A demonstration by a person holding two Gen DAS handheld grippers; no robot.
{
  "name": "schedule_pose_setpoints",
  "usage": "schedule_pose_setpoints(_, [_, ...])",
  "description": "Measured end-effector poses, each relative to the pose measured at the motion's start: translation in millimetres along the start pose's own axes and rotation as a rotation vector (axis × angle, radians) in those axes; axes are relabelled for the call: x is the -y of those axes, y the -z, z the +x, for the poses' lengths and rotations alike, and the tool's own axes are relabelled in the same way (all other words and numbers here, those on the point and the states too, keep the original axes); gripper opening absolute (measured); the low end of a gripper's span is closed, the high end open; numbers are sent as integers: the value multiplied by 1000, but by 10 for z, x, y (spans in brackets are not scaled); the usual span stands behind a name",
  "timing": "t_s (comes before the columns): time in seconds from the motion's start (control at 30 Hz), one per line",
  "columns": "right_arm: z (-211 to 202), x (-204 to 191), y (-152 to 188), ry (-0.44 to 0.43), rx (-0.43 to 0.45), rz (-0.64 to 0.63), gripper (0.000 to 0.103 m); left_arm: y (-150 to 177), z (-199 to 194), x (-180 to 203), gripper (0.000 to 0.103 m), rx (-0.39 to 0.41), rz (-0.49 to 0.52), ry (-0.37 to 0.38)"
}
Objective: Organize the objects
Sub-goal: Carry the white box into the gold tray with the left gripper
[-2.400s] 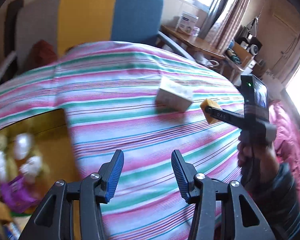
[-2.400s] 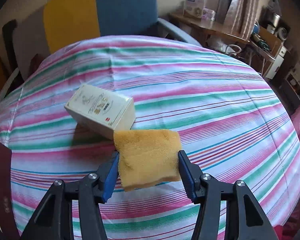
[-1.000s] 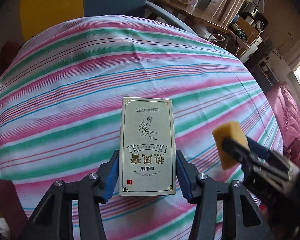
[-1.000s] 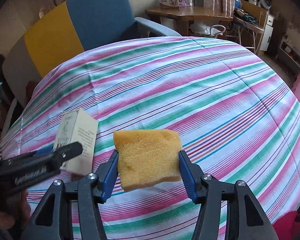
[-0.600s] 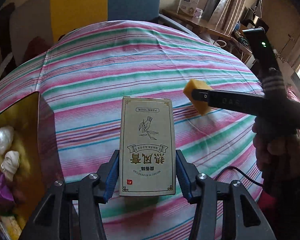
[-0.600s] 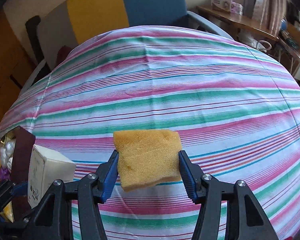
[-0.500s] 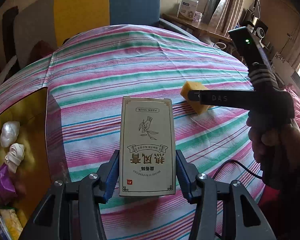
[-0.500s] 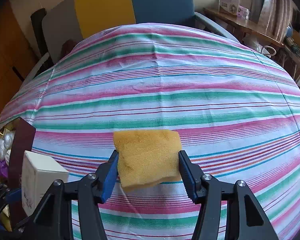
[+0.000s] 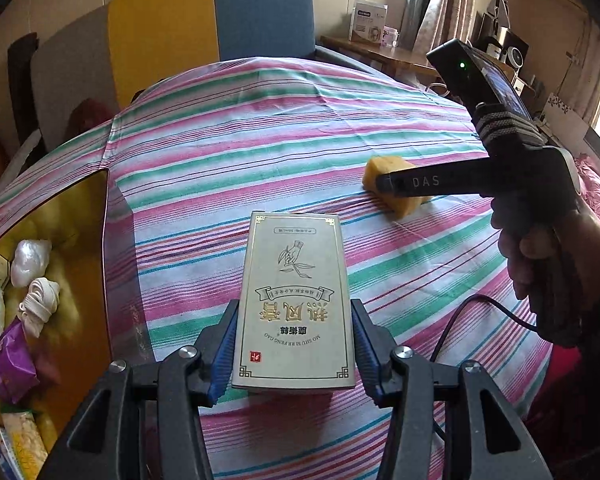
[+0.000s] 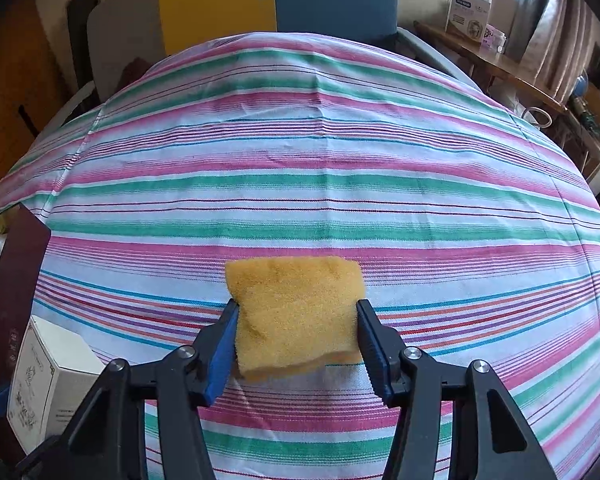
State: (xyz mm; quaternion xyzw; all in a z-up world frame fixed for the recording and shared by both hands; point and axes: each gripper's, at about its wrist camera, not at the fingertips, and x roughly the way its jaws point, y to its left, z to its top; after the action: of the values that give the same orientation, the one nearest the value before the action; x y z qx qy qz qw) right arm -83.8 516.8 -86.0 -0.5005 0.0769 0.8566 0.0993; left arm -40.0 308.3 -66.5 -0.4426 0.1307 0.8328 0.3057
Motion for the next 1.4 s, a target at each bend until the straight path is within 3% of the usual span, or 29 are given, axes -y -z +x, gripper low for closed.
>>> schedule_pose_setpoints(0.47, [63, -58, 28, 45, -27, -42, 59, 15, -72, -15, 52, 22, -20, -4])
schedule_pose_setpoints(0.9, [67, -79, 69, 54, -9, -54, 59, -68, -709, -136, 52, 150, -28, -17])
schedule_pose_setpoints(1.4, [66, -124, 79, 91, 15, -83, 59, 88, -1083, -406, 52, 196, -73, -61])
